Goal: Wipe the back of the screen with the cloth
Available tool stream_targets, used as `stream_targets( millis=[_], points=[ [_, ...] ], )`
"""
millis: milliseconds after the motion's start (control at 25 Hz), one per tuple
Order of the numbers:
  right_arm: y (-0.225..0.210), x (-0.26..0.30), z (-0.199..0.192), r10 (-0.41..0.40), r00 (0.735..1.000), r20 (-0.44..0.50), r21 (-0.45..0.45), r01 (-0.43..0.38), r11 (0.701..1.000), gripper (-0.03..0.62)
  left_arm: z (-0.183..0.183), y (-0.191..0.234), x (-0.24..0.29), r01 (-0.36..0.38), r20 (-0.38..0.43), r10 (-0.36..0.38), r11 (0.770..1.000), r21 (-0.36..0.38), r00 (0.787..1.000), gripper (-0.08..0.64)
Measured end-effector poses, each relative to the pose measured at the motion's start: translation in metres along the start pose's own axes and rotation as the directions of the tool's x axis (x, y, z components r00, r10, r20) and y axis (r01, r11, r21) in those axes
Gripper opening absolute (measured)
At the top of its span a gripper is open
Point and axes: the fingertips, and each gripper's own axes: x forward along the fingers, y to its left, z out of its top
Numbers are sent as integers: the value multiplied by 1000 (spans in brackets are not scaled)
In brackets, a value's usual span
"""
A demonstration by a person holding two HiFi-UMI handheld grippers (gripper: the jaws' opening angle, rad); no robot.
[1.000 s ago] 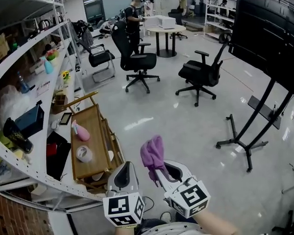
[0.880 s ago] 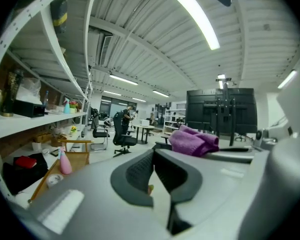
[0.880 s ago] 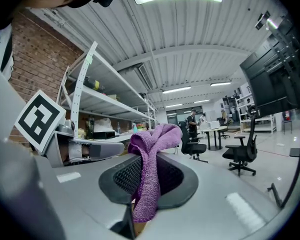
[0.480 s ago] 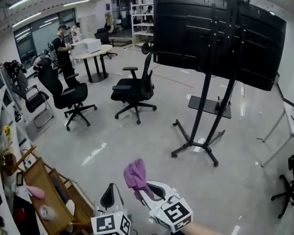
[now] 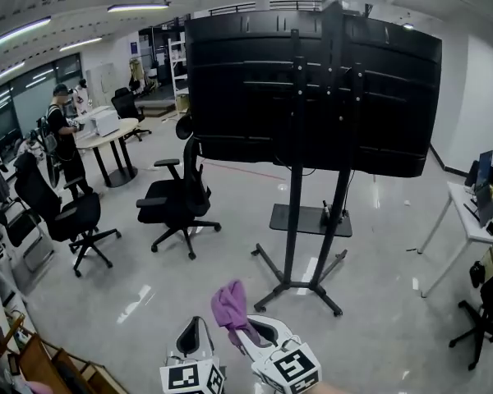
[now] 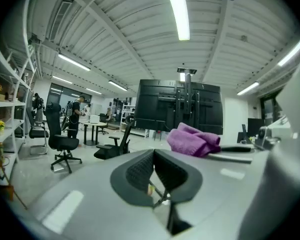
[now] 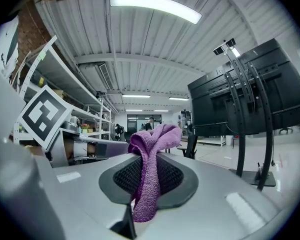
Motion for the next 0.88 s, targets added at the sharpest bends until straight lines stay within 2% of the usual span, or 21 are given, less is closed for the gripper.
stream_targets(
  millis=[200,400,640,880],
  points=[
    [-91,9,7,-55,998,17,-1,56,998,54,14,-47,81,72,7,-72,997,10,997,8],
    [-153,25,13,-84,996,19,27,83,996,54,25,-77,138,107,10,-107,994,39,994,8],
    [-216,56,12,-137,990,17,55,136,989,54,30,-88,211,137,-29,-135,989,61,990,8],
    [-277,119,6,-192,981,8,53,192,980,54,46,-73,304,174,-23,-172,981,85,985,8]
  ],
)
